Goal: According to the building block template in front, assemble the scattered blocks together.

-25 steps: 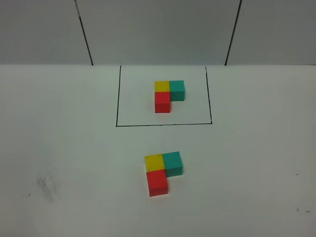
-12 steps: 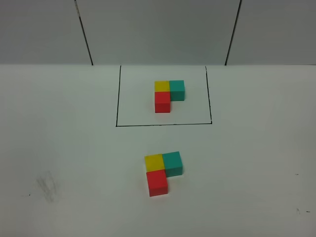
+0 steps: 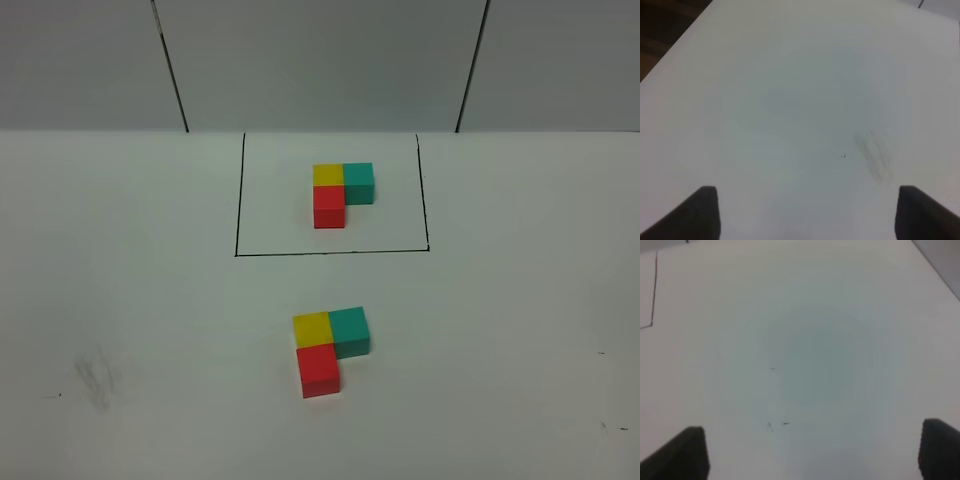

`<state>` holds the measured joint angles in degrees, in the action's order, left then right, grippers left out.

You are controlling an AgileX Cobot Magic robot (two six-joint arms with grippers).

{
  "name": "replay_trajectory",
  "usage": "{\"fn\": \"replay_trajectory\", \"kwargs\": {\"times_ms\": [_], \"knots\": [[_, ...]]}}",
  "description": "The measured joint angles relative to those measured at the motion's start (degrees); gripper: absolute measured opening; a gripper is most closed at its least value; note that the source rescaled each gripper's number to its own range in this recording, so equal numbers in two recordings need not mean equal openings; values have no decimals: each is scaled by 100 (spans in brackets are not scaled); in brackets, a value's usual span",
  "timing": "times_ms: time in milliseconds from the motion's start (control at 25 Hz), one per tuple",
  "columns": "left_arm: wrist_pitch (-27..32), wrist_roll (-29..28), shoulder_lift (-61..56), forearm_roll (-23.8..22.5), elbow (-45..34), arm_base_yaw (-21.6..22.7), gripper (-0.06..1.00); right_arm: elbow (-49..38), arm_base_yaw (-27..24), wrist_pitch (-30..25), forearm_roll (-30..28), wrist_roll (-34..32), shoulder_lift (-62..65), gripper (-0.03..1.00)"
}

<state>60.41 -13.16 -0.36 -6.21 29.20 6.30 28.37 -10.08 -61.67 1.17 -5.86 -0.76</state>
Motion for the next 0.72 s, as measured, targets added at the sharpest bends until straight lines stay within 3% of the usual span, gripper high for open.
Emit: {"fn": "replay_trajectory", "kwargs": {"times_ms": [280,720], "knots": [[0,0,0,0,0,0,65,-5,967,6,12,1,112,86],[0,0,0,0,0,0,65,-5,1060,11,24,1,115,86]]}}
